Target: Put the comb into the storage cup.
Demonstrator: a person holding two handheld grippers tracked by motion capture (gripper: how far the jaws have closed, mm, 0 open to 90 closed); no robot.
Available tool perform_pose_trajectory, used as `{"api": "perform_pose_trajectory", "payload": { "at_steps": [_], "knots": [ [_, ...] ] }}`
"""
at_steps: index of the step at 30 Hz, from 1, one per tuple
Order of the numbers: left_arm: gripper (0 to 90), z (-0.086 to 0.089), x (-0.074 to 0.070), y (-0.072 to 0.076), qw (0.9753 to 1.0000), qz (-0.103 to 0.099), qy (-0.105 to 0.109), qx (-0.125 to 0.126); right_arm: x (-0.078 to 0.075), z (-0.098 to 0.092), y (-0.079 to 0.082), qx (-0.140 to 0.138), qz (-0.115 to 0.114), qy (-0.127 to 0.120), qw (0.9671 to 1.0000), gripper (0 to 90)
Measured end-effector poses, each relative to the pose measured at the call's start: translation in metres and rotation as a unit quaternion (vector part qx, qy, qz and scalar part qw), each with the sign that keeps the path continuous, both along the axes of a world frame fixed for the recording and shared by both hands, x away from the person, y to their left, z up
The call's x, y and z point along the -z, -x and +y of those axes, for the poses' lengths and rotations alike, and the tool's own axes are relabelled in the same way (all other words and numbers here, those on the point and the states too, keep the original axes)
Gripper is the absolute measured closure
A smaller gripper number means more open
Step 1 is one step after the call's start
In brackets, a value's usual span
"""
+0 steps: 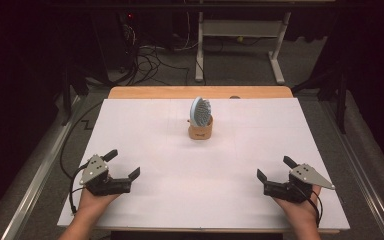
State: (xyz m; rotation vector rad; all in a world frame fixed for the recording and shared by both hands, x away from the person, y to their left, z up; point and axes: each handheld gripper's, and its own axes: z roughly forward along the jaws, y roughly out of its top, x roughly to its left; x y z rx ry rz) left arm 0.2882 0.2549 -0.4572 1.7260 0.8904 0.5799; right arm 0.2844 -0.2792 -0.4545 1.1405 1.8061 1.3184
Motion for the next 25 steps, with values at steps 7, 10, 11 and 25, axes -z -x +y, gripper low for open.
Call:
{"api": "perform_pose_trajectory", "payload": {
  "at_steps": [7, 10, 11, 25],
  "knots": [
    [0.4, 0.0006, -0.0006, 0.0006, 0.9998, -0.016, -0.011, -0.003, -0.0009, -0.0007, 0.0037, 0.004, -0.002, -0.003, 1.0, 0.1],
    [0.3, -0.0012, 0.0027, -0.0017, 0.9999, -0.009, -0.009, 0.0, -0.0017, -0.0007, 0.0042, 0.008, -0.003, -0.005, 1.0, 0.1],
    [0.3, -0.0012, 0.0034, -0.0025, 1.0, -0.005, -0.005, 0.001, -0.0018, -0.0008, 0.0045, 0.009, -0.004, -0.004, 0.9999, 0.2],
    [0.0, -0.0017, 0.0029, -0.0024, 1.0, -0.007, 0.004, -0.004, 0.0002, -0.0013, 0.0055, 0.004, -0.003, 0.0, 1.0, 0.2]
  ]
}}
